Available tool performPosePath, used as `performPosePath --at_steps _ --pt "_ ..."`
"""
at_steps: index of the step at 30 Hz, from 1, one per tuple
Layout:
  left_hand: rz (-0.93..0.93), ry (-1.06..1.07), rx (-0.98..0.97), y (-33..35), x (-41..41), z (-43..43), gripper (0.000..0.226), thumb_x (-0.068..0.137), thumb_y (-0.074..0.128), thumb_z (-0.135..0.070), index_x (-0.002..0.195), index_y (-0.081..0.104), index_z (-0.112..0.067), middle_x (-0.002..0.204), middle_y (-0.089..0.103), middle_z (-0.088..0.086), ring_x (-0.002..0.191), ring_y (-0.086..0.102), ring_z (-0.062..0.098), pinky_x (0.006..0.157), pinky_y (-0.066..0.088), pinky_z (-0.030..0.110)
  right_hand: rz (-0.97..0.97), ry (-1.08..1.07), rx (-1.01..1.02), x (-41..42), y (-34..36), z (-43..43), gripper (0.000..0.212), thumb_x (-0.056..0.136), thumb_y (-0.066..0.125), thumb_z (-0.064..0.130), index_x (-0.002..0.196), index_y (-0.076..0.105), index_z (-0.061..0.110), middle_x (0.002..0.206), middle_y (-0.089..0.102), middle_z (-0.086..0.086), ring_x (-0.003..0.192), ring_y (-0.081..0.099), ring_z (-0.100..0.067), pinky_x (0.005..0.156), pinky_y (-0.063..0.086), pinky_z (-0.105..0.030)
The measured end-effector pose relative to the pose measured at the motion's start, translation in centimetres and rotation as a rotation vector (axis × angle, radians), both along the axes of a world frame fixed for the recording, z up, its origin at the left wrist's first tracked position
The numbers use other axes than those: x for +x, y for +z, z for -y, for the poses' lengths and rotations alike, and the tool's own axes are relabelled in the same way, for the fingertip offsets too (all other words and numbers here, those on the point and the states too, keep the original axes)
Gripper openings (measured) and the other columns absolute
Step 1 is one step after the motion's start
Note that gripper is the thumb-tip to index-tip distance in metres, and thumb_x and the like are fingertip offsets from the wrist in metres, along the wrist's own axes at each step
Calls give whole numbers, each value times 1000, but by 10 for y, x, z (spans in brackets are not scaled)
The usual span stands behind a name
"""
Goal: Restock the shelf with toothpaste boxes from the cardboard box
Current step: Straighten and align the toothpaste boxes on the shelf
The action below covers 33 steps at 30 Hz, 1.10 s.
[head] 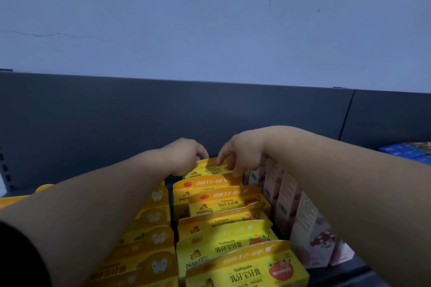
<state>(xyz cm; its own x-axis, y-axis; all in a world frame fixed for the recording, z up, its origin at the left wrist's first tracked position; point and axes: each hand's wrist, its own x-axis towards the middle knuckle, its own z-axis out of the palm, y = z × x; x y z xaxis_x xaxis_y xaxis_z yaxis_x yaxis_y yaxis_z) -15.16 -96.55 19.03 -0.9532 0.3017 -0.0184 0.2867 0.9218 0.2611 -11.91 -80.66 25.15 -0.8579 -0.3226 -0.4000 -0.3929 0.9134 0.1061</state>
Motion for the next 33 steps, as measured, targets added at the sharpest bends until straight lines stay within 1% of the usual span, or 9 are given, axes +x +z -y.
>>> performPosePath --at_steps 3,9,11,14,19,24,28,30,33 --pt "0 4 -13 -1 -2 1 35 92 55 -7 114 61 -33 87 60 -13 87 62 9 76 55 29 38 10 33 -2 -4 4 56 95 58 16 145 39 32 145 45 -3 123 52 -26 101 48 -40" --pt "13 -4 -4 2 1 15 32 91 58 -8 106 63 -36 88 63 -13 88 62 7 77 54 28 76 13 74 -1 -3 8 49 98 51 12 142 44 31 143 47 -2 122 52 -24 101 48 -37" --pt "15 -2 -2 1 3 20 33 91 59 -9 105 62 -38 86 62 -13 88 62 7 80 55 30 79 20 81 0 0 8 49 99 49 11 143 43 30 142 47 -1 122 51 -22 98 47 -31" --pt "37 -10 -17 4 7 25 32 90 60 -10 107 63 -37 83 61 -14 89 61 8 82 55 31 90 24 87 0 1 10 49 99 49 10 144 41 30 140 47 -1 112 51 -17 90 45 -28" --pt "69 -25 -89 10 14 25 33 90 61 -11 110 61 -36 93 63 -14 93 61 9 80 54 29 89 4 75 4 -1 11 49 99 50 13 143 42 32 140 47 -3 117 54 -22 100 49 -37" --pt "59 -3 -84 9 21 23 35 90 60 -9 114 62 -34 100 66 -11 94 64 11 84 56 34 63 -11 6 14 1 6 52 95 59 18 143 43 31 138 49 1 122 52 -23 99 47 -34" --pt "-35 6 -45 12 32 23 44 90 59 -8 127 55 -33 112 63 -11 103 60 10 88 53 29 -65 17 -110 26 1 0 47 84 74 21 127 60 30 109 55 9 107 55 -16 95 45 -30" --pt "-117 7 -3 17 43 22 43 92 56 -9 127 56 -33 113 62 -10 104 59 10 86 52 26 -46 15 -127 30 -4 2 38 83 75 23 119 65 30 107 58 10 104 59 -15 95 47 -30" --pt "-115 -37 32 20 63 20 36 93 56 -15 121 60 -37 113 63 -13 100 59 5 82 50 22 -31 4 -130 29 -16 5 28 86 72 25 112 68 35 114 67 4 103 65 -20 95 52 -38"
